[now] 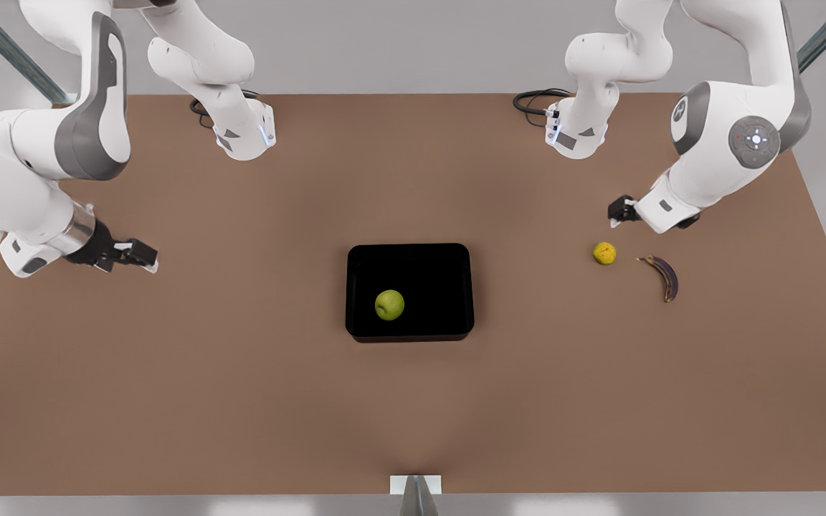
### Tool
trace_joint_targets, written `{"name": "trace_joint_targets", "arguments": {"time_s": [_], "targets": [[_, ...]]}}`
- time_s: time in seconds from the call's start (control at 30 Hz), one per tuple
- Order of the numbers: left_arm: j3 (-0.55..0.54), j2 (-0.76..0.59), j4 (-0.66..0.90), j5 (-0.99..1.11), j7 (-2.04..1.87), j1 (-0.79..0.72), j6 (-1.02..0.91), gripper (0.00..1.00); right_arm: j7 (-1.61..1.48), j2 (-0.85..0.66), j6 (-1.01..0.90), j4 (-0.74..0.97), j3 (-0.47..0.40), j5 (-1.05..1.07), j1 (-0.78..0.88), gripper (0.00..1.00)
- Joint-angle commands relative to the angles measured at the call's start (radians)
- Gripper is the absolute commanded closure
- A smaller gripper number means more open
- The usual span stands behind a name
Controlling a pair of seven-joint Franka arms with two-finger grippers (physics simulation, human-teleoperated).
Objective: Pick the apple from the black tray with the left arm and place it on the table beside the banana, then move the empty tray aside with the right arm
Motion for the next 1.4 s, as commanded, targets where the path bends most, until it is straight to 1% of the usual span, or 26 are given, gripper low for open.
{"name": "trace_joint_targets", "arguments": {"time_s": [0.0, 0.03, 0.07, 0.1, 0.13, 0.2, 0.27, 0.3, 0.33, 0.4, 0.43, 0.47, 0.5, 0.57, 0.67, 0.7, 0.8, 0.93, 1.1, 1.2, 1.37], "targets": [[-0.001, 0.002, 0.008, 0.002, 0.023, -0.005, 0.109, 0.00, 0.017, 0.000, 0.111, 0.001, 0.000, 0.002, -0.003, 0.00], [-0.010, 0.032, 0.045, -0.003, 0.023, -0.047, 0.110, 0.00, 0.017, -0.001, 0.111, 0.001, 0.000, 0.002, -0.003, 0.00], [-0.019, 0.095, 0.128, -0.029, 0.024, -0.123, 0.109, 0.00, 0.017, -0.001, 0.111, 0.001, 0.000, 0.002, -0.003, 0.00], [-0.021, 0.216, 0.293, -0.035, 0.026, -0.283, 0.110, 0.00, 0.017, -0.001, 0.112, 0.001, 0.000, 0.002, -0.003, 0.00], [-0.019, 0.308, 0.434, -0.031, 0.026, -0.390, 0.110, 0.00, 0.017, 0.000, 0.112, 0.001, 0.000, 0.002, -0.003, 0.00], [-0.029, 0.374, 0.496, -0.032, 0.036, -0.495, 0.110, 0.00, 0.017, 0.000, 0.112, 0.001, 0.000, 0.002, -0.003, 0.00], [-0.039, 0.408, 0.501, -0.043, 0.038, -0.557, 0.124, 0.00, 0.017, 0.000, 0.112, 0.001, 0.000, 0.002, -0.003, 0.00], [-0.046, 0.417, 0.507, -0.037, 0.065, -0.608, 0.165, 0.00, 0.017, 0.000, 0.112, 0.001, 0.000, 0.002, -0.003, 0.00], [-0.046, 0.443, 0.508, -0.046, 0.164, -0.625, 0.216, 0.00, 0.017, 0.000, 0.112, 0.001, 0.000, 0.002, -0.003, 0.00], [-0.050, 0.474, 0.510, -0.048, 0.168, -0.630, 0.250, 0.00, 0.017, 0.003, 0.118, 0.001, 0.005, 0.002, 0.003, 0.00], [-0.064, 0.514, 0.525, -0.048, 0.167, -0.630, 0.257, 0.00, 0.017, 0.014, 0.121, 0.001, 0.008, -0.007, 0.026, 0.00], [-0.084, 0.600, 0.592, -0.032, 0.170, -0.634, 0.257, 0.00, 0.017, 0.028, 0.123, 0.004, 0.014, -0.055, 0.072, 0.00], [-0.087, 0.656, 0.628, 0.000, 0.168, -0.663, 0.259, 0.00, 0.018, 0.048, 0.140, 0.004, 0.014, -0.070, 0.103, 0.00], [-0.085, 0.788, 0.709, 0.072, 0.162, -0.689, 0.256, 0.00, 0.020, 0.051, 0.140, 0.005, 0.025, -0.062, 0.115, 0.00], [-0.062, 0.861, 0.728, 0.072, 0.156, -0.685, 0.293, 0.00, 0.018, 0.083, 0.170, 0.007, 0.036, -0.069, 0.126, 0.00], [-0.032, 0.874, 0.728, 0.072, 0.141, -0.685, 0.293, 0.00, 0.018, 0.085, 0.175, 0.005, 0.036, -0.069, 0.143, 0.00], [-0.027, 0.913, 0.726, 0.063, -0.053, -0.656, 0.297, 0.00, 0.017, 0.086, 0.175, 0.005, 0.036, -0.072, 0.150, 0.00], [-0.029, 0.950, 0.726, 0.038, -0.085, -0.648, 0.342, 0.00, 0.017, 0.097, 0.178, 0.008, 0.036, -0.070, 0.149, 0.00], [-0.033, 0.993, 0.728, 0.025, -0.091, -0.648, 0.455, 0.00, 0.018, 0.100, 0.181, 0.008, 0.036, -0.072, 0.152, 0.00], [-0.041, 1.020, 0.731, 0.023, -0.092, -0.651, 0.507, 0.00, 0.018, 0.112, 0.221, 0.008, 0.036, -0.069, 0.204, 0.00], [-0.036, 1.049, 0.771, 0.034, -0.099, -0.659, 0.514, 0.00, 0.018, 0.126, 0.223, 0.008, 0.036, -0.069, 0.223, 0.00]]}}
